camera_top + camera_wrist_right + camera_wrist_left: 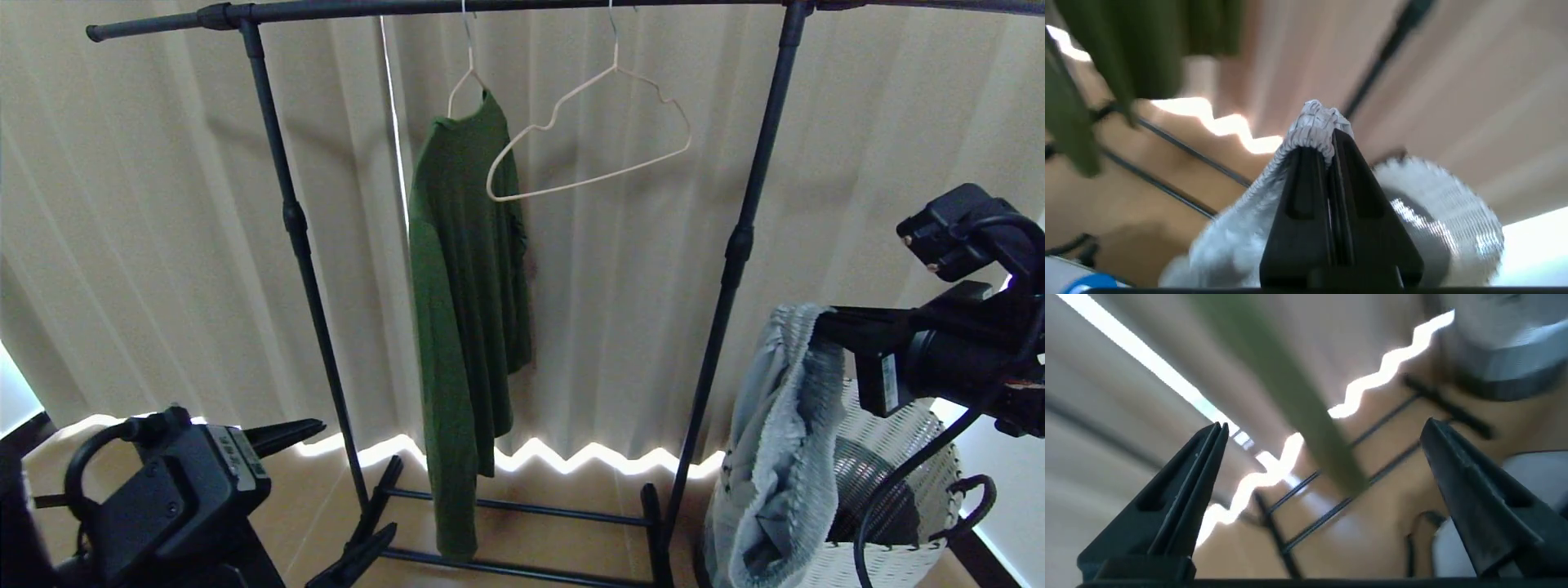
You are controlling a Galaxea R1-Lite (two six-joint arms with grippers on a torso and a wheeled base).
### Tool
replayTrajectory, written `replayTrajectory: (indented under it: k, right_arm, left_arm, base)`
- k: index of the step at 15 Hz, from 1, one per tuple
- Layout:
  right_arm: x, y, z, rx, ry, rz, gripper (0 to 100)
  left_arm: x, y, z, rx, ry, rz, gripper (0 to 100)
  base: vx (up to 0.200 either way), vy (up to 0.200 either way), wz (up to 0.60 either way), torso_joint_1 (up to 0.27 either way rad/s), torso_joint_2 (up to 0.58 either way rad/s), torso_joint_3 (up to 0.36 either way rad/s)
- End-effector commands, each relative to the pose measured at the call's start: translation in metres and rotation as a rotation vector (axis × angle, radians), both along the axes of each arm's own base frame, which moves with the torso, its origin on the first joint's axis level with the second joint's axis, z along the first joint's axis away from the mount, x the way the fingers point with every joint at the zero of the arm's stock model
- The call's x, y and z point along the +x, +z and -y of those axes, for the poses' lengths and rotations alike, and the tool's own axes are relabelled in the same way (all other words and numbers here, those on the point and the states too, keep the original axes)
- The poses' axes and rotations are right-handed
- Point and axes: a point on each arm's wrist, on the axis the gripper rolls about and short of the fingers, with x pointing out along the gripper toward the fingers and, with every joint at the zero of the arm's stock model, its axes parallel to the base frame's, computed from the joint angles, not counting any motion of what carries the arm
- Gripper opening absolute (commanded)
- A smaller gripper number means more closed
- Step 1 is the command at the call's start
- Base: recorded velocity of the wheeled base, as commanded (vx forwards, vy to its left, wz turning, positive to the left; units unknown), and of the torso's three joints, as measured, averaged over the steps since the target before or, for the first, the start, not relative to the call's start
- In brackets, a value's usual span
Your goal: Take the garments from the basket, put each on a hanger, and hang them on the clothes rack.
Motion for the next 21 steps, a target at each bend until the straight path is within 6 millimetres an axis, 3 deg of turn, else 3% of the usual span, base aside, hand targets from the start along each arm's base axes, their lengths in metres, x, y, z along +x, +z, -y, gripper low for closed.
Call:
replayTrajectory:
  k: [1,5,6,9,12,17,21]
  right_arm:
    - [-0.005,0.013,-0.016,0.023,0.078,0.038,0]
    - [-0.015,0.033,-0.039,0.064,0.196,0.097,0]
    - [-0.019,0.039,-0.045,0.081,0.232,0.116,0]
    - [-0.024,0.053,-0.053,0.203,0.261,0.117,0]
    - [-0.029,0.057,-0.055,0.245,0.295,0.114,0]
    - [-0.034,0.060,-0.053,0.264,0.341,0.116,0]
    - [-0.040,0.063,-0.047,0.283,0.347,0.129,0]
  left_arm:
    - [0.006,-0.013,0.016,0.053,-0.059,-0.066,100]
    - [0.012,-0.018,0.047,0.041,-0.191,-0.085,100]
    - [0.013,-0.015,0.066,-0.040,-0.277,-0.147,100]
    - [0.025,-0.003,0.112,-0.243,-0.267,-0.310,100]
    - [0.050,-0.008,0.144,-0.276,-0.202,-0.335,100]
    - [0.064,-0.016,0.176,-0.313,-0.176,-0.368,100]
    - [0.077,-0.044,0.189,-0.258,-0.080,-0.384,100]
  base:
    - [0.000,0.000,0.00,0.000,0.00,0.000]
    - [0.000,0.000,0.00,0.000,0.00,0.000]
    - [0.000,0.000,0.00,0.000,0.00,0.000]
    - [0.000,0.000,0.00,0.000,0.00,0.000]
    - [0.000,0.000,0.00,0.000,0.00,0.000]
    - [0.000,0.000,0.00,0.000,0.00,0.000]
    - [0.000,0.000,0.00,0.000,0.00,0.000]
